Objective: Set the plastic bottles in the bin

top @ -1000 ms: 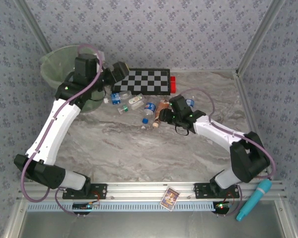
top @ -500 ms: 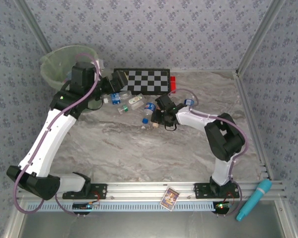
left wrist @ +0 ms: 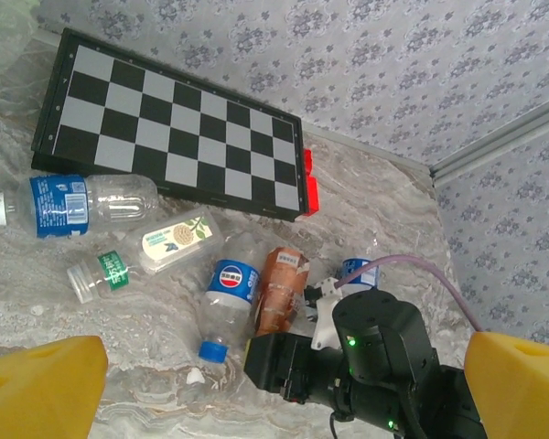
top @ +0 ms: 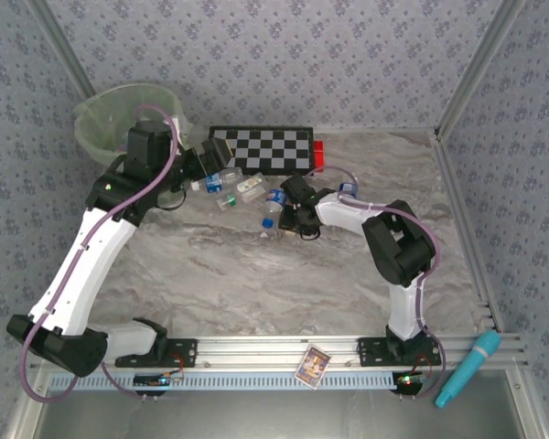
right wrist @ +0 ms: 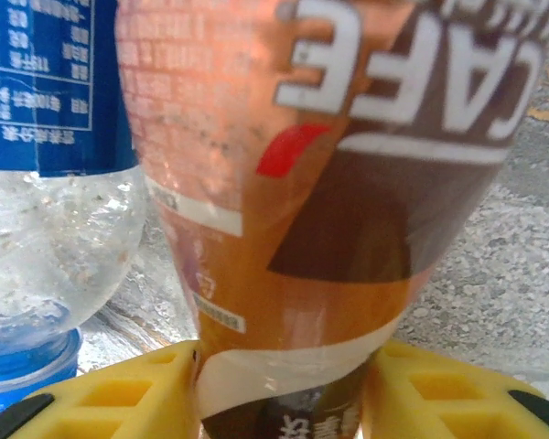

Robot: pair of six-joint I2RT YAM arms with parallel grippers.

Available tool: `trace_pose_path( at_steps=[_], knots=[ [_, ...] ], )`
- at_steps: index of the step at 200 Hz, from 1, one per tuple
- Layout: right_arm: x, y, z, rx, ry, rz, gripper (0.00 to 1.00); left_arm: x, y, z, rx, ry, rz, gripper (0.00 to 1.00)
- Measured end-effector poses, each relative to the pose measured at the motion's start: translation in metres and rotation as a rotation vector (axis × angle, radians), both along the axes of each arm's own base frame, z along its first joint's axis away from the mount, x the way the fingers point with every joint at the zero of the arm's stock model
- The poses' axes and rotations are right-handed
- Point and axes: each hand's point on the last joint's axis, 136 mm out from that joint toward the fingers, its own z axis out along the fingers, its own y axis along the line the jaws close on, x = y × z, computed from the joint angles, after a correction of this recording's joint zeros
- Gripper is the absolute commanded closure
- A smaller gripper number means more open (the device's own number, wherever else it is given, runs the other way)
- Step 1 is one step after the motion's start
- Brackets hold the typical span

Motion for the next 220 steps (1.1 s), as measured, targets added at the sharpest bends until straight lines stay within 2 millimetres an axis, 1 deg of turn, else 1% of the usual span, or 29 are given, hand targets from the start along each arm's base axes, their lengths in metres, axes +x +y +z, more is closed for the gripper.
trace_pose_path(
  at_steps=[10, 33, 53, 72, 94, 116, 130, 153, 170, 190, 220],
  knots=[
    [0.0, -0.001, 0.0, -0.001, 0.0, 0.001, 0.62, 0.0, 0.0, 0.0, -0.001, 0.001, -0.001, 0.0],
    [-0.004, -0.004, 0.001, -0.002, 0.001, 0.0, 0.66, 0.0, -0.002, -0.001, -0.008, 0.009, -0.002, 0.0],
    [-0.012, -0.011, 0.004, -0.013, 0.003, -0.003, 0.67, 0.002, -0.002, -0.004, -0.016, 0.02, 0.004, 0.0],
    [-0.016, -0.019, 0.014, -0.022, -0.02, -0.012, 0.67, 0.003, -0.003, -0.007, -0.027, 0.032, 0.012, 0.0],
    [-0.02, -0.027, 0.039, -0.017, -0.082, -0.011, 0.67, 0.005, -0.005, -0.008, -0.052, 0.041, 0.017, 0.0],
    [-0.022, -0.03, 0.072, -0.01, -0.178, 0.011, 0.67, 0.007, -0.009, -0.01, -0.077, 0.056, 0.018, 0.0],
    [-0.025, -0.026, 0.097, -0.004, -0.252, 0.047, 0.67, 0.009, -0.013, -0.012, -0.095, 0.069, 0.011, 0.01],
    [-0.032, -0.013, 0.137, 0.017, -0.379, 0.129, 0.67, 0.012, -0.022, -0.015, -0.126, 0.09, -0.016, 0.04],
    [-0.039, -0.003, 0.16, 0.034, -0.454, 0.189, 0.67, 0.013, -0.029, -0.016, -0.152, 0.103, -0.043, 0.07],
    [-0.047, 0.008, 0.178, 0.046, -0.519, 0.258, 0.67, 0.015, -0.039, -0.015, -0.186, 0.114, -0.084, 0.1],
    [-0.058, 0.024, 0.191, 0.041, -0.568, 0.355, 0.68, 0.015, -0.057, -0.02, -0.232, 0.148, -0.161, 0.14]
  ],
)
